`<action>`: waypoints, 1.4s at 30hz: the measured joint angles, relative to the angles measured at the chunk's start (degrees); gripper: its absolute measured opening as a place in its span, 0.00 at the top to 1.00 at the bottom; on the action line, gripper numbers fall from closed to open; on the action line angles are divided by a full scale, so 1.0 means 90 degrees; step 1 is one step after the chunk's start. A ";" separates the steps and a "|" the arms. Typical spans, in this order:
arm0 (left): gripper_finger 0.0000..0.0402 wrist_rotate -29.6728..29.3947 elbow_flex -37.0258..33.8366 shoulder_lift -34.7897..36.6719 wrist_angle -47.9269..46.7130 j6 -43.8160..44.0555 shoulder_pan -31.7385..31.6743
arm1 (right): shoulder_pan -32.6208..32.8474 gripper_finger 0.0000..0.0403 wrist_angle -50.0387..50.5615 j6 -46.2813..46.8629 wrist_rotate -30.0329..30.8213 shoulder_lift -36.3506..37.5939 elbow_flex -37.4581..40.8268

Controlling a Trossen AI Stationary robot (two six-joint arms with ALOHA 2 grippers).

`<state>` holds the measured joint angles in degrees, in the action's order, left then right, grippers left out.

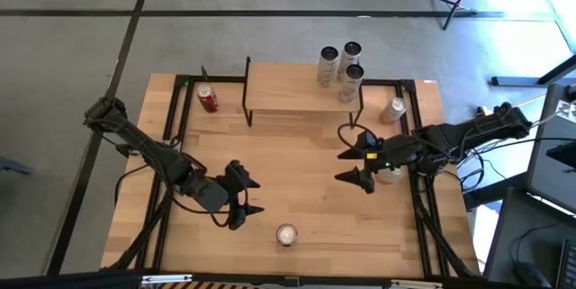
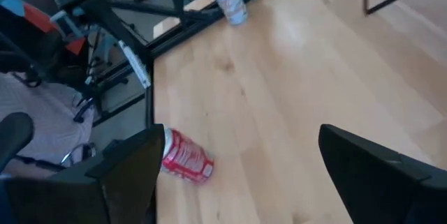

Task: Place canned beverage on shelf
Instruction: Put the white-yellow soda can on the shelf aligned with the other white-yellow soda can

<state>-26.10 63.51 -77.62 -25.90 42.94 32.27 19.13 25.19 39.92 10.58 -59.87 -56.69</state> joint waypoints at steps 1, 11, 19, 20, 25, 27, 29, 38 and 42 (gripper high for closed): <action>0.18 -0.0017 0.0000 -0.0007 -0.0002 -0.0001 0.0000 | 0.0022 0.09 -0.0013 0.0005 -0.0007 -0.0017 0.0000; 0.18 -0.0122 0.0000 -0.0849 0.0554 -0.0324 0.0000 | 0.1033 0.09 0.0573 0.0794 0.0176 -0.0190 -0.0001; 0.18 0.0085 0.0000 -0.1488 0.1362 -0.0649 -0.0170 | 0.1985 0.09 0.1164 0.1702 0.0529 -0.0688 0.0000; 0.18 0.0205 0.0000 -0.1549 0.1481 -0.0668 -0.0198 | 0.2082 0.09 0.1170 0.1743 0.0622 -0.0778 -0.0001; 0.18 0.0779 0.0000 -0.1682 0.1608 -0.0574 -0.0253 | 0.2349 0.09 0.1168 0.1872 0.0810 -0.1316 0.0000; 0.18 0.0954 0.0000 -0.1560 0.1441 -0.0325 -0.0267 | 0.2338 0.09 0.1163 0.1874 0.0754 -0.1511 0.0000; 0.18 0.1068 0.0029 -0.1247 0.0944 -0.0001 -0.0264 | 0.2337 0.09 0.1159 0.1874 0.0666 -0.1676 -0.0001; 0.18 0.1113 0.0817 0.0443 -0.3468 0.1159 -0.0288 | 0.2332 0.09 0.0867 0.1819 0.0597 -0.1885 0.0000; 0.18 0.1313 0.1022 0.0873 -0.5165 0.1502 -0.0444 | 0.2332 0.09 0.0869 0.1855 0.0638 -0.1885 0.0000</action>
<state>-14.28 72.70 -69.76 -72.39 56.46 28.28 40.12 33.01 56.62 16.32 -76.84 -56.69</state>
